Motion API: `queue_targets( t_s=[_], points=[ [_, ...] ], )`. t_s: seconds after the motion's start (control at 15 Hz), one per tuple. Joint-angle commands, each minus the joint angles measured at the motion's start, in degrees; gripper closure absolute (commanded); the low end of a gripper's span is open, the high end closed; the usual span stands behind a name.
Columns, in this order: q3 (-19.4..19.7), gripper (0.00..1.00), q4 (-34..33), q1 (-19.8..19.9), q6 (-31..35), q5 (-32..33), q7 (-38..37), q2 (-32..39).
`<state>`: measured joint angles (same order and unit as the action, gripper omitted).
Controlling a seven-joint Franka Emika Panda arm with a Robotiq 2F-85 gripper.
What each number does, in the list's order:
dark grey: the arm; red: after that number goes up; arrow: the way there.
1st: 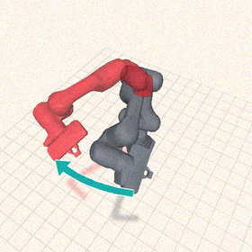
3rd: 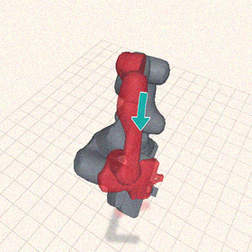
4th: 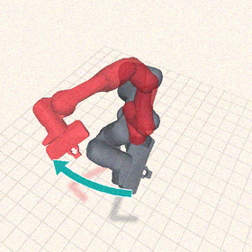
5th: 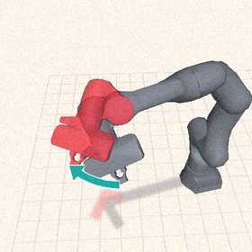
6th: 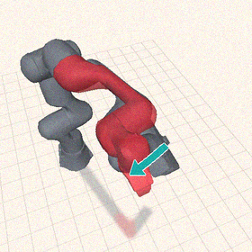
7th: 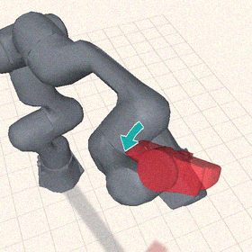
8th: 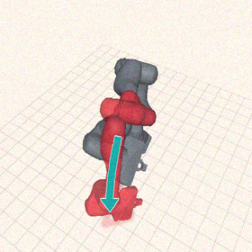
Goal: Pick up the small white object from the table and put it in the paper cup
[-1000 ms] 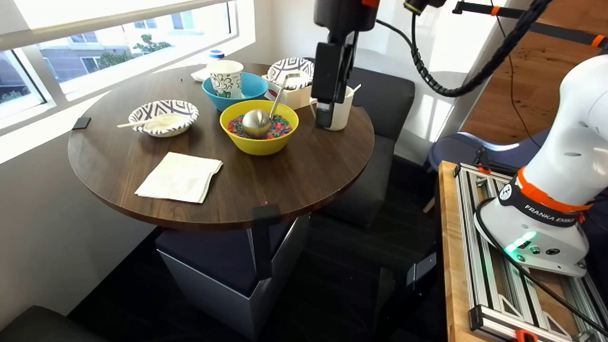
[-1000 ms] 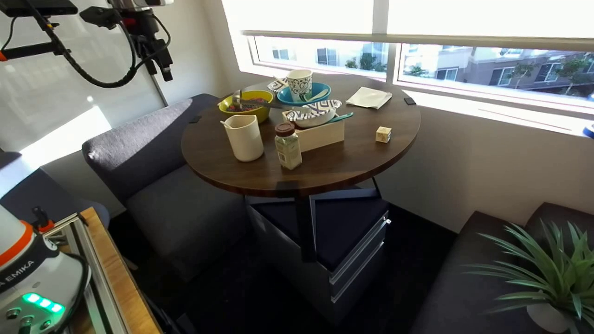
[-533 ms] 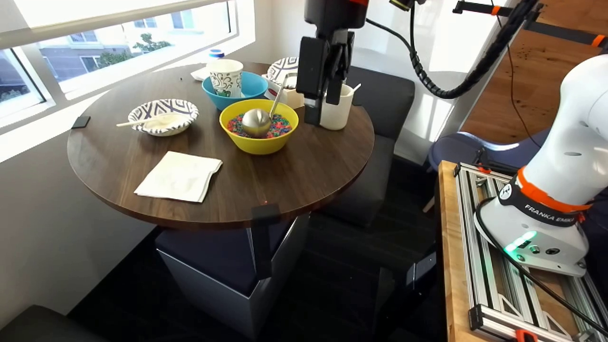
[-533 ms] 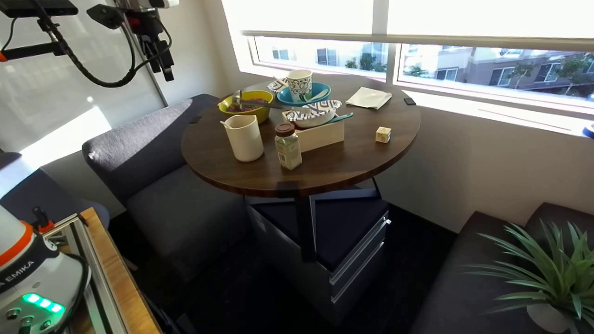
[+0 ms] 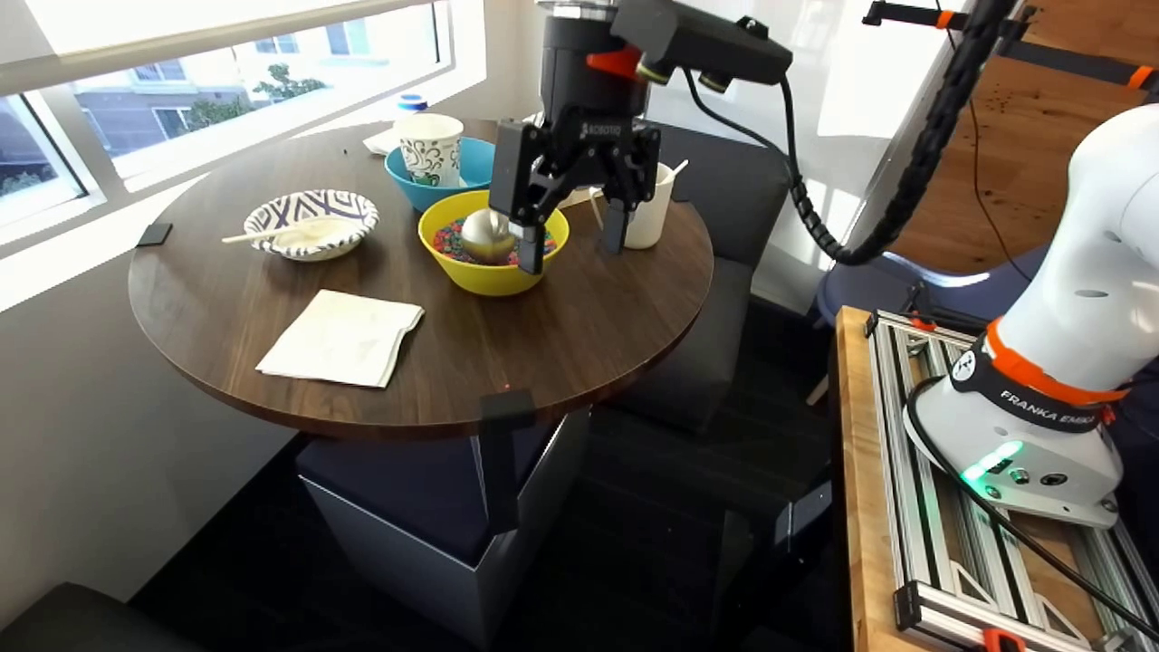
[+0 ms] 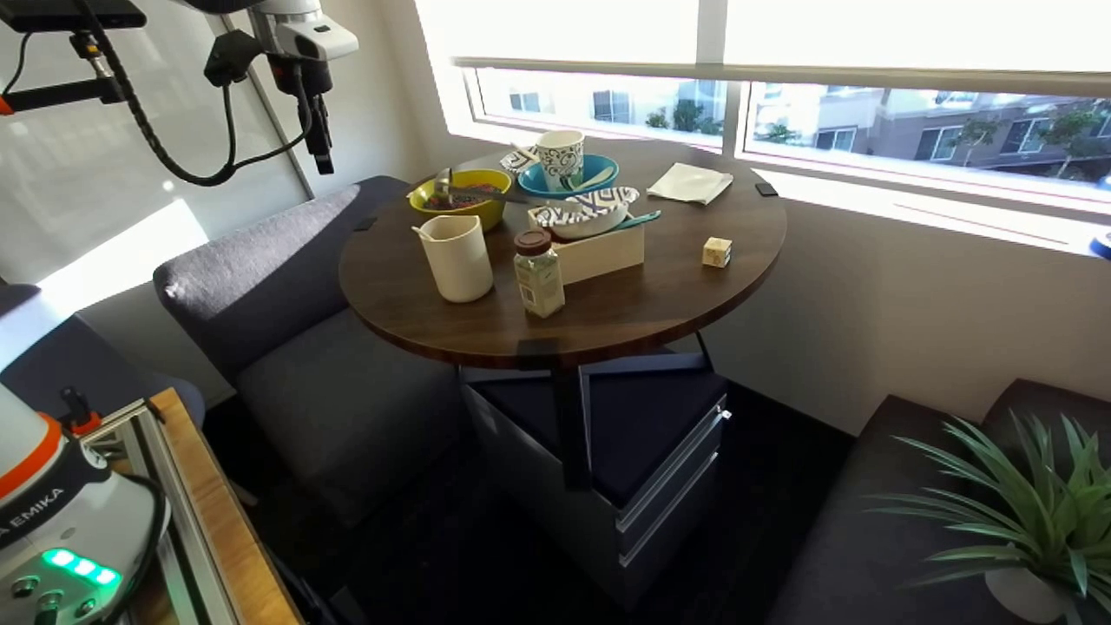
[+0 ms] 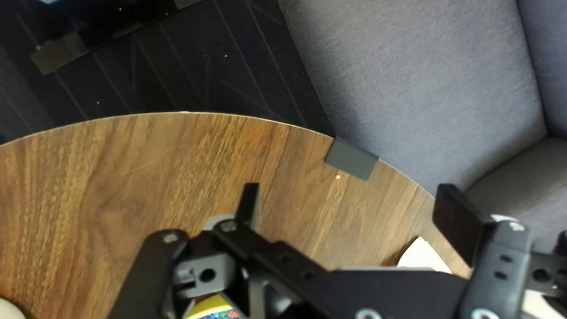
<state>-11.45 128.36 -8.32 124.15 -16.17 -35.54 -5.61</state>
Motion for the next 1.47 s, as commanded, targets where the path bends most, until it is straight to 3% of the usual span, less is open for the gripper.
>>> queue_targets(
  t_s=[0.0, 0.33, 0.67, 0.87, 1.4],
  points=[
    [-1.21, 0.00, -0.01, -0.61, 4.01, 1.59, -13.51, 2.84],
    [-1.78, 0.00, 0.09, -2.10, 11.21, 8.87, -34.45, 6.12],
    [-1.15, 0.00, -2.92, -3.48, 8.94, 21.36, -54.11, 11.20],
    [-1.00, 0.00, -4.76, -5.18, 8.63, 25.20, -58.04, 14.00],
    [0.42, 0.00, -8.70, -7.44, 11.07, 27.85, -52.98, 19.83]
  ],
)
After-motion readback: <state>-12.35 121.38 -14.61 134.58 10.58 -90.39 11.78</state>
